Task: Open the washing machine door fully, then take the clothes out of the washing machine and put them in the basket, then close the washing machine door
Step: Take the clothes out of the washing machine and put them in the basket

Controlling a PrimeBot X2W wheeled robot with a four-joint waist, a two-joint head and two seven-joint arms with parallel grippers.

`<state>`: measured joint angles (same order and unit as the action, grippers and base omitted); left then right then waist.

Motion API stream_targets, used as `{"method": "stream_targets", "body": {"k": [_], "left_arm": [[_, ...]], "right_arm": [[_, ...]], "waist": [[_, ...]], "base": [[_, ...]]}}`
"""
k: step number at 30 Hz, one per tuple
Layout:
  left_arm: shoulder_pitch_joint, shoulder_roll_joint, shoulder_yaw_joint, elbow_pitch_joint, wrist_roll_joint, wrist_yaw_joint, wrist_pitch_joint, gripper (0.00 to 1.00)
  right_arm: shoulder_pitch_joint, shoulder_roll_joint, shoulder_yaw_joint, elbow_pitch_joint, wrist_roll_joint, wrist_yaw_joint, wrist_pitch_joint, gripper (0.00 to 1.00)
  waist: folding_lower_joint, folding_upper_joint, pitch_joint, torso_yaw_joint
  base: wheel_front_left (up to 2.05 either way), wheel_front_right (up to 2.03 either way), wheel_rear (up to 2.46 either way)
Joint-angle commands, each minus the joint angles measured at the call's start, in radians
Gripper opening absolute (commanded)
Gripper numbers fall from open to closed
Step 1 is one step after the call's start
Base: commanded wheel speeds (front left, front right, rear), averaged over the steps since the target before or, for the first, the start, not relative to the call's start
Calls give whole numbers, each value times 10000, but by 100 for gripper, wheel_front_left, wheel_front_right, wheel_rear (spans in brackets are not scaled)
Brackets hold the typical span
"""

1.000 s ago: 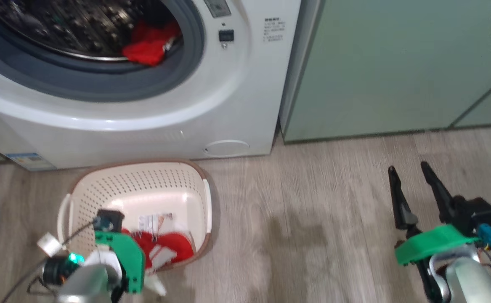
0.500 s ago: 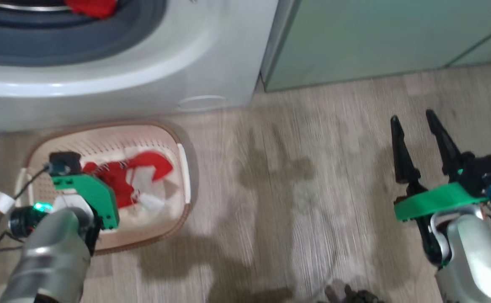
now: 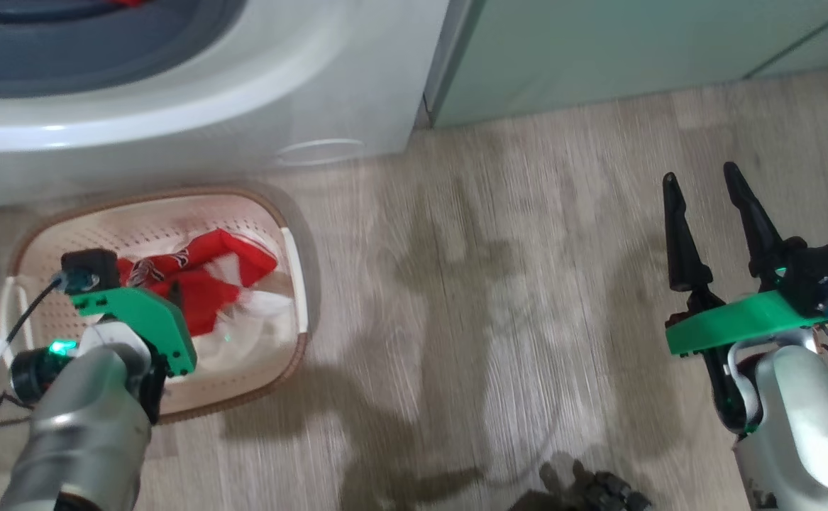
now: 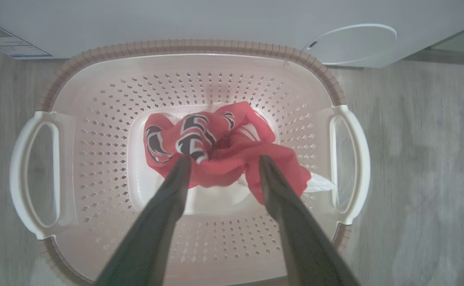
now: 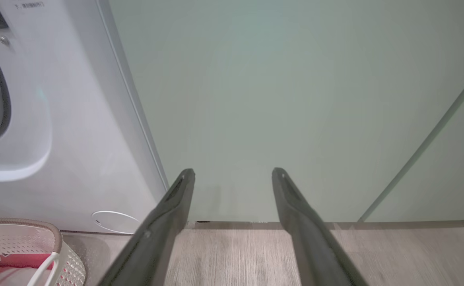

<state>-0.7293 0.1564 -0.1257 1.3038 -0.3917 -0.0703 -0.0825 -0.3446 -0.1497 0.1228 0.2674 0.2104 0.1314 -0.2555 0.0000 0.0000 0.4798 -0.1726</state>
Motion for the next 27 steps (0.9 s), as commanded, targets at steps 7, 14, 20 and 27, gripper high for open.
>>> {"method": "stream_targets", "body": {"k": [7,14,20,27], "left_arm": [[482,147,75,-131,-68,-351,-1122,100],[903,122,153,-972,-349,-573,-1775,100],[1863,299,352,-3359,-523,-599,-1789,100],[3118,624,803,-5360,-752,-602,-1790,100]], "right_arm": [[585,50,261,-68,-22,-7,-63,100],[1041,23,307,43,31,-7,-63,100],[1447,66,201,49,42,-7,-63,100],[1850,167,168,3,44,-7,-63,100]], "waist": [[0,0,-1500,496],[0,0,-2727,822],[0,0,-3559,1107],[0,0,-4292,1242]], "base": [[0,0,0],[0,0,0],[0,0,0],[0,0,0]]}}
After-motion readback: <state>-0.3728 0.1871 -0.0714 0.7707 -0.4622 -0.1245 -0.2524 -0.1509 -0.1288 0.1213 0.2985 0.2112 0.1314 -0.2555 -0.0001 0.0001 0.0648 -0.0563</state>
